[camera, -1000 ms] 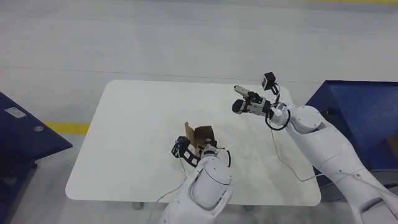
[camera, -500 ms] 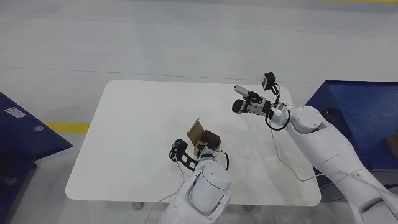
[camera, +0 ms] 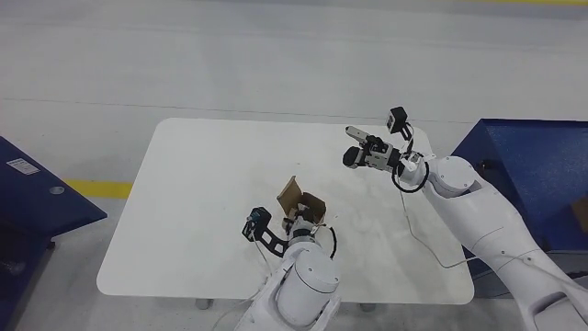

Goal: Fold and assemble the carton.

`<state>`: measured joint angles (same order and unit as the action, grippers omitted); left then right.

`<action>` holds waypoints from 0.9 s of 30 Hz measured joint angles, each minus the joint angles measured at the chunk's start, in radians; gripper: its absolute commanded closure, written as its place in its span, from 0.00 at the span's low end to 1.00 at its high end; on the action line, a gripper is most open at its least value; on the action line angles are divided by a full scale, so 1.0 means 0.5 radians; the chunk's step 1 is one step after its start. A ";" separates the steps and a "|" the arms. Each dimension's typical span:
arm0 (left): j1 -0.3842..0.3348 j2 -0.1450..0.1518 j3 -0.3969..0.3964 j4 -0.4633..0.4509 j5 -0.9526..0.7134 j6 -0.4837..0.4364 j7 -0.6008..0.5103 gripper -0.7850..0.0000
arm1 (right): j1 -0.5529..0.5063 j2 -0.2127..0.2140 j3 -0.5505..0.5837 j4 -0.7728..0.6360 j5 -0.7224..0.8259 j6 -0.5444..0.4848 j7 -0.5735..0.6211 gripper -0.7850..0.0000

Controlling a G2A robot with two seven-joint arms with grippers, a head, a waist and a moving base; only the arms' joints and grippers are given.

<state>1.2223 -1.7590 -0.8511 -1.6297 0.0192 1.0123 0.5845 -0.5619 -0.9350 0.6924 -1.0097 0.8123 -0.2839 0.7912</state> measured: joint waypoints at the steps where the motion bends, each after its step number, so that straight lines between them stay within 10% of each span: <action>1: 0.000 0.000 0.000 0.001 0.000 0.000 0.000 0.00 | -0.003 0.000 -0.004 -0.002 -0.005 0.005 0.003 0.00; 13: 0.045 0.020 -0.018 0.148 0.261 0.000 -0.107 0.00 | 0.161 -0.058 -0.312 -0.151 -1.654 0.421 -0.403 0.00; 27: 0.003 0.004 -0.028 0.370 0.356 0.000 -0.177 0.00 | 0.198 -0.223 -0.466 -0.082 -1.954 0.275 -0.142 0.00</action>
<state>1.2237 -1.7568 -0.8651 -1.4447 0.1969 1.0123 0.4960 -0.4627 -1.0465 0.4594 -1.0507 -0.1648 -0.1466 0.7202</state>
